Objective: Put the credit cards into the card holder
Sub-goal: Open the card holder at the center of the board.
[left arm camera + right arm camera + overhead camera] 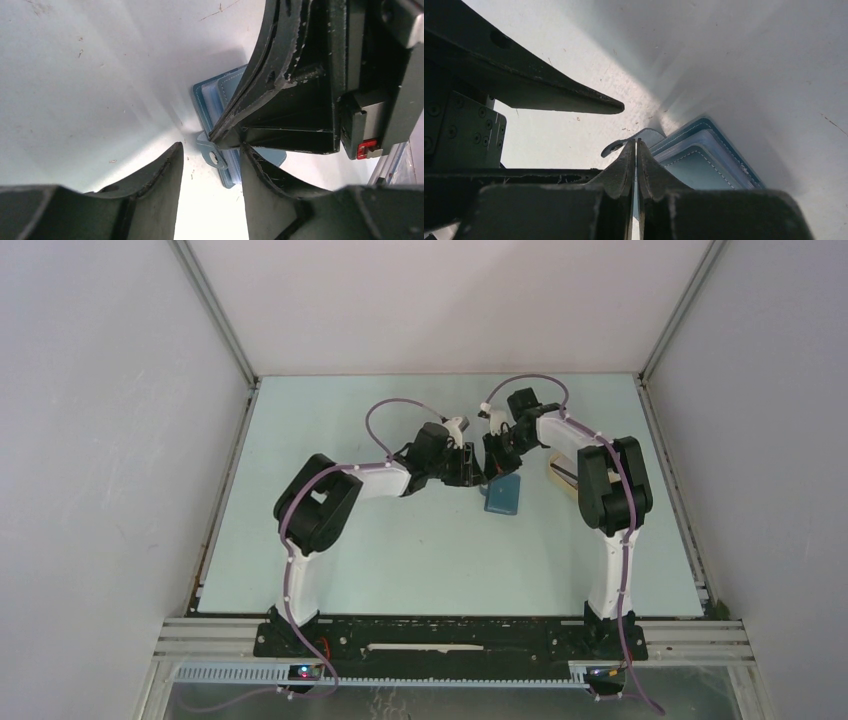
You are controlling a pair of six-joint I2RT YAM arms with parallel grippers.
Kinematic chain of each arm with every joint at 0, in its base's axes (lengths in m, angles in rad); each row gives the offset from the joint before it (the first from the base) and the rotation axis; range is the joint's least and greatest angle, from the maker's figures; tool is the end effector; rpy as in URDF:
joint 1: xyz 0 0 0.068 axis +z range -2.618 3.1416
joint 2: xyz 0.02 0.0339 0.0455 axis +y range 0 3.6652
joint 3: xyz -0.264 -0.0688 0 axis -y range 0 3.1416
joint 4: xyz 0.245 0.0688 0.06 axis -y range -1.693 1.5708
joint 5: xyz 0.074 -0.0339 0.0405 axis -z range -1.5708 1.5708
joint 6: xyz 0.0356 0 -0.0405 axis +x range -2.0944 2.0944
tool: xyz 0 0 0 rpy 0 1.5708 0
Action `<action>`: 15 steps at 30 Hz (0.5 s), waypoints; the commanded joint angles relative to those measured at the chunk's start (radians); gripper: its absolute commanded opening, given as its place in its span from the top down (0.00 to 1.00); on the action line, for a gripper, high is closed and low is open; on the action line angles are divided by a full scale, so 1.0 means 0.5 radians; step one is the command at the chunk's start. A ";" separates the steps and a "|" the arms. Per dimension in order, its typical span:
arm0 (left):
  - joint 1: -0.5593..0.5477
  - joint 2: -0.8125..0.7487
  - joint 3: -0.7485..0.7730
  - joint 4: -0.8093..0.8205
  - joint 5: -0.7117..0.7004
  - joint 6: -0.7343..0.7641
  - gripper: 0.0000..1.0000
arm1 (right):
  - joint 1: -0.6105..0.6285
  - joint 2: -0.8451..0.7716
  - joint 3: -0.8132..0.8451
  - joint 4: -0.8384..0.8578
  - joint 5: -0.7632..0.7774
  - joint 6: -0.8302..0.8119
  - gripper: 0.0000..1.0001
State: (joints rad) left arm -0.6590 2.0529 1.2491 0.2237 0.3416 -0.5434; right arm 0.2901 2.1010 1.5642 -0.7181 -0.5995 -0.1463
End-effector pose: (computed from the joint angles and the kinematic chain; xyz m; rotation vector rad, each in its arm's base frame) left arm 0.3450 -0.2823 0.1537 0.3468 2.2833 -1.0298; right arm 0.4033 0.1413 0.1692 -0.7256 2.6488 0.8770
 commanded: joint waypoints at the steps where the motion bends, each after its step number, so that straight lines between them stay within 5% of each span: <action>1: -0.013 0.041 0.141 -0.038 -0.046 0.034 0.51 | -0.009 -0.006 0.028 0.026 -0.053 0.035 0.90; 10: -0.013 0.055 0.161 -0.072 -0.043 0.043 0.67 | -0.010 -0.028 0.028 0.024 0.005 0.015 0.91; 15: -0.010 0.064 0.172 -0.090 -0.025 0.047 0.97 | -0.010 -0.082 0.023 0.022 0.048 -0.032 0.90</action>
State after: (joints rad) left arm -0.6609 2.0785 1.2770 0.1841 0.3283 -0.5381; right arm 0.2832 2.1010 1.5642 -0.7136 -0.5926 -0.1482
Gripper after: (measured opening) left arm 0.137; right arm 0.095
